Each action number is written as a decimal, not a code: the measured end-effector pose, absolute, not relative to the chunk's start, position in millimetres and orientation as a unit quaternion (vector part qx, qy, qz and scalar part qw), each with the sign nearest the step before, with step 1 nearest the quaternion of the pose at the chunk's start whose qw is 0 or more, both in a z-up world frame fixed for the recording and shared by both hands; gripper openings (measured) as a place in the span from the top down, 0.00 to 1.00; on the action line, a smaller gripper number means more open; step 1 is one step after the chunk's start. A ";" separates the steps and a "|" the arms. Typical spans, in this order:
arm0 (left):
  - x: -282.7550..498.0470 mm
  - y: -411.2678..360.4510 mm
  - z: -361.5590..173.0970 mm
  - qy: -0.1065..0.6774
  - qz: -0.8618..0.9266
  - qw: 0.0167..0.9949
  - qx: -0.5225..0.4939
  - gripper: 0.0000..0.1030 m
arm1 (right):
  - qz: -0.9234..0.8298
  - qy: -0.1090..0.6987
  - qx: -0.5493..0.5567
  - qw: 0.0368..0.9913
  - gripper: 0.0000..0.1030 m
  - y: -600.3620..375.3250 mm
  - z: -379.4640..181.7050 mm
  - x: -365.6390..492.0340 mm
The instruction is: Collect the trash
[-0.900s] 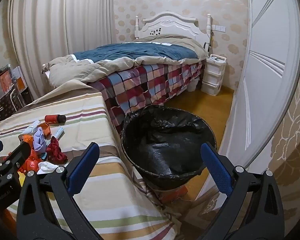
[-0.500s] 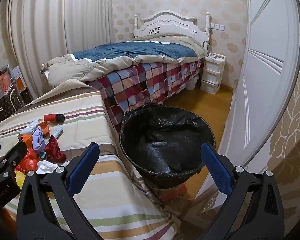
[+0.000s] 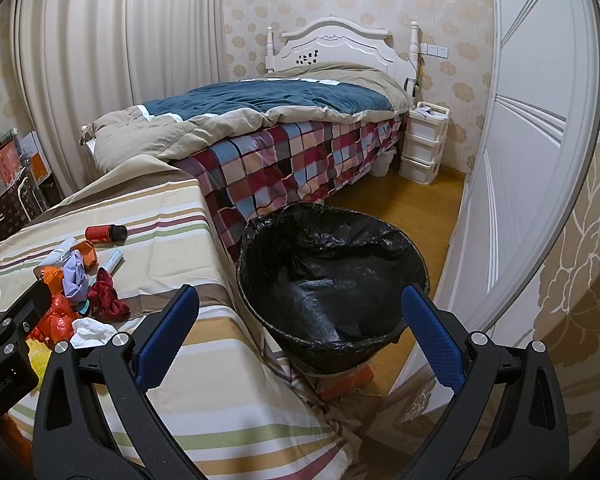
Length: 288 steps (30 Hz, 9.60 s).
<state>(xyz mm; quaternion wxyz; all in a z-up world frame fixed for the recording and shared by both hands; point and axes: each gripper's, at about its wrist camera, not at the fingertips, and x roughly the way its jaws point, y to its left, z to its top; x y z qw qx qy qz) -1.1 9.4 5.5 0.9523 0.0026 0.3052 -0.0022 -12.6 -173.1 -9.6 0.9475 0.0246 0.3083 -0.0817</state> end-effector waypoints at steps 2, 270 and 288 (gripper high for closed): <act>-1.3 11.3 6.6 0.306 -0.003 0.952 0.003 0.06 | -0.083 0.309 0.025 0.947 0.04 -172.0 -9.3 -10.1; 80.0 -58.7 -18.5 0.343 -0.063 0.936 0.039 0.20 | -0.091 0.353 0.074 0.928 0.23 -252.8 -48.8 55.0; 22.2 47.7 -38.1 0.372 0.028 0.928 0.006 0.20 | -0.018 0.371 0.052 0.927 0.22 -177.0 -53.5 -4.5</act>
